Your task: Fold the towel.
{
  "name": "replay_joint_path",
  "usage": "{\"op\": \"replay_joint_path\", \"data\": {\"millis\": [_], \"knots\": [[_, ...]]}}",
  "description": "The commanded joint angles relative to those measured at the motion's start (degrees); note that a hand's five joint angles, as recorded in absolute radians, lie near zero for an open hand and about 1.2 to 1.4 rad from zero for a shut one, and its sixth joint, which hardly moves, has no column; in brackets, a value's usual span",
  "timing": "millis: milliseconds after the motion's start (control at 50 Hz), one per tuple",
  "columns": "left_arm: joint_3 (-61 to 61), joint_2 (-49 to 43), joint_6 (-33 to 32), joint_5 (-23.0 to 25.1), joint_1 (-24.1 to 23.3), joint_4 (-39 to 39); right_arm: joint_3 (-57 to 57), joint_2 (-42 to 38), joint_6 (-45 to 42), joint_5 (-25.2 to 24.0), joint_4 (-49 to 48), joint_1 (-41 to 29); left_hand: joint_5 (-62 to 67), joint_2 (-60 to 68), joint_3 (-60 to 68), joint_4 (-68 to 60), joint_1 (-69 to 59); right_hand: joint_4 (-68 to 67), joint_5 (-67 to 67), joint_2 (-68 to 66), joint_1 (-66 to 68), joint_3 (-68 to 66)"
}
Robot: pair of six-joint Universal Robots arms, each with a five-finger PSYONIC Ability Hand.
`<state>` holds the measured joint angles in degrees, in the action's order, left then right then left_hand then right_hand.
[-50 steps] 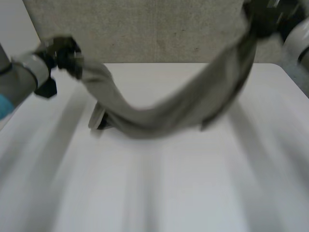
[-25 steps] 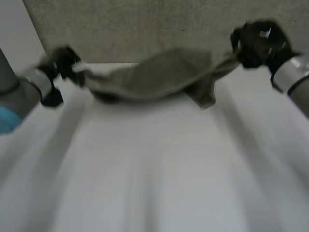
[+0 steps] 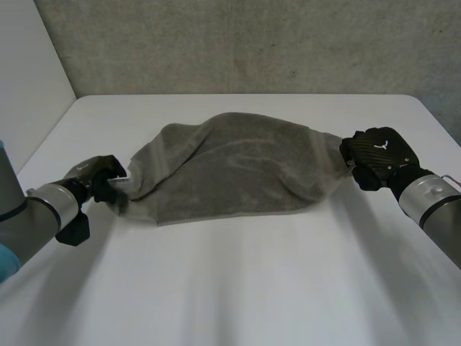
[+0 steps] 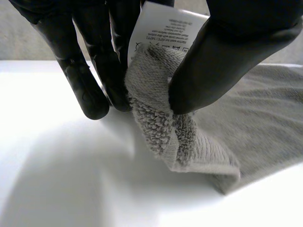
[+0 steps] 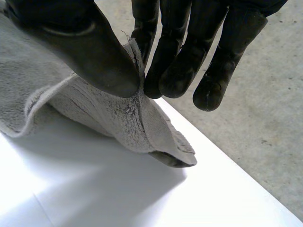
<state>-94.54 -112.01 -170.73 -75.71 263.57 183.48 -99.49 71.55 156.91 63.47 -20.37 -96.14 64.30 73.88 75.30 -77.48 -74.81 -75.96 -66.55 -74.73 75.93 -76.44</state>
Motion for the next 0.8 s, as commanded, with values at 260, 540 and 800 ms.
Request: {"op": "replay_joint_path", "data": {"millis": [260,540,800], "knots": [[4.54,-7.34,-0.48,-7.87,6.68,9.44,-0.79,-0.35,0.07,0.52,0.51,-0.1,-47.94,-47.51,-48.94,51.12,48.45,-4.04,-3.45,-5.27,4.07,-3.56],[-2.93,2.59,-0.57,1.97,8.8,9.0,-0.88,-0.62,-0.37,0.69,0.42,-0.19,-49.62,-49.2,-50.62,52.8,50.13,-4.04,-3.45,-5.27,4.07,-3.56],[-16.46,16.48,-13.01,33.61,9.76,9.18,-0.79,-1.67,-0.72,0.69,0.42,-0.19,-33.04,-32.62,-34.04,36.22,33.55,-4.04,-3.45,-5.27,4.07,-3.56]]}}
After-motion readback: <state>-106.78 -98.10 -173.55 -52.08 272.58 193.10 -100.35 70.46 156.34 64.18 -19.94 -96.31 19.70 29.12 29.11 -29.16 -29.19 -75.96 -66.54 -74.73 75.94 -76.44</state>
